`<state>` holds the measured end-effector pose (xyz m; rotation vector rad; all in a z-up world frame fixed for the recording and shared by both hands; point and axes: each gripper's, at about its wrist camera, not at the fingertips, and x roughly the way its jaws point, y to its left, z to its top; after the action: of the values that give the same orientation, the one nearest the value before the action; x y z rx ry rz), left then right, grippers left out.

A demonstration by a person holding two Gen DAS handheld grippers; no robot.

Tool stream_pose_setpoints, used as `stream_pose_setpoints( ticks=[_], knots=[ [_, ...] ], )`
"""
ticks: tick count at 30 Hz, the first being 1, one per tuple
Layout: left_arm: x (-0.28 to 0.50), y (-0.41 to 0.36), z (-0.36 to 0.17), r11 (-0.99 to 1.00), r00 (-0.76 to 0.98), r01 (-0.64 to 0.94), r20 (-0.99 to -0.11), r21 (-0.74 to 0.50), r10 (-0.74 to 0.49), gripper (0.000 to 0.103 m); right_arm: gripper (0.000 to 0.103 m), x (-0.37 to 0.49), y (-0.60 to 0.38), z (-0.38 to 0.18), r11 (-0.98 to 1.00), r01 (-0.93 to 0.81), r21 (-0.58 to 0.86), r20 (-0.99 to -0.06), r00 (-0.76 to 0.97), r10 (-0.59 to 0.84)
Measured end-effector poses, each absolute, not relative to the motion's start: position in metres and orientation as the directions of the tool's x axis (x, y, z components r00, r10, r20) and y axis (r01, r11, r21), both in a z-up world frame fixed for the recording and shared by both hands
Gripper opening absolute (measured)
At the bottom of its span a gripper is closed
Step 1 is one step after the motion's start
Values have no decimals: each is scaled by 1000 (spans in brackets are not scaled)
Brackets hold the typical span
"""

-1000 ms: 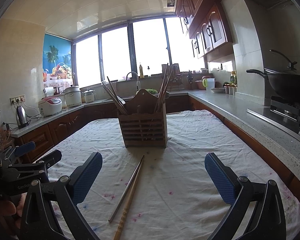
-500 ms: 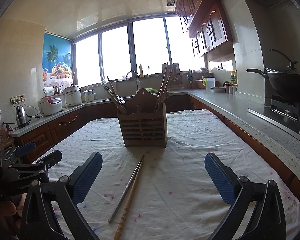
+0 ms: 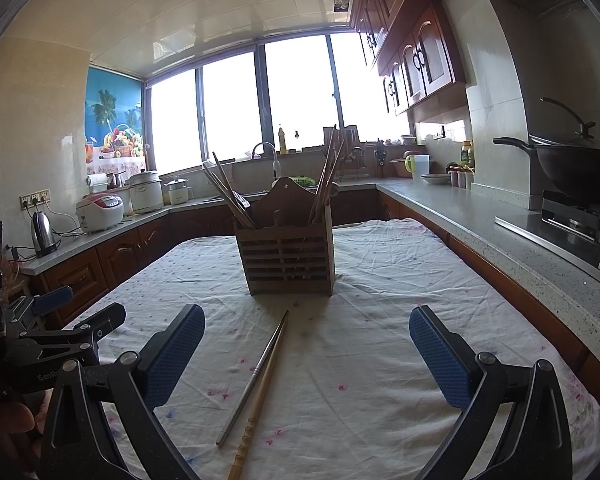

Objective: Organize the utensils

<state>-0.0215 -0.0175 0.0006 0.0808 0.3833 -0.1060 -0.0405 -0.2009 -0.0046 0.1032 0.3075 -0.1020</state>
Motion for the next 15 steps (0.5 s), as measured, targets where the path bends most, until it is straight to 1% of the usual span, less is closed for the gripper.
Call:
stream_pose_setpoints(
  ticks=[15],
  knots=[
    [-19,-20,1,990,916,129,-388,49,-100,102,103,-38,-202,-5,990,116,86,-314,946,-84]
  ],
)
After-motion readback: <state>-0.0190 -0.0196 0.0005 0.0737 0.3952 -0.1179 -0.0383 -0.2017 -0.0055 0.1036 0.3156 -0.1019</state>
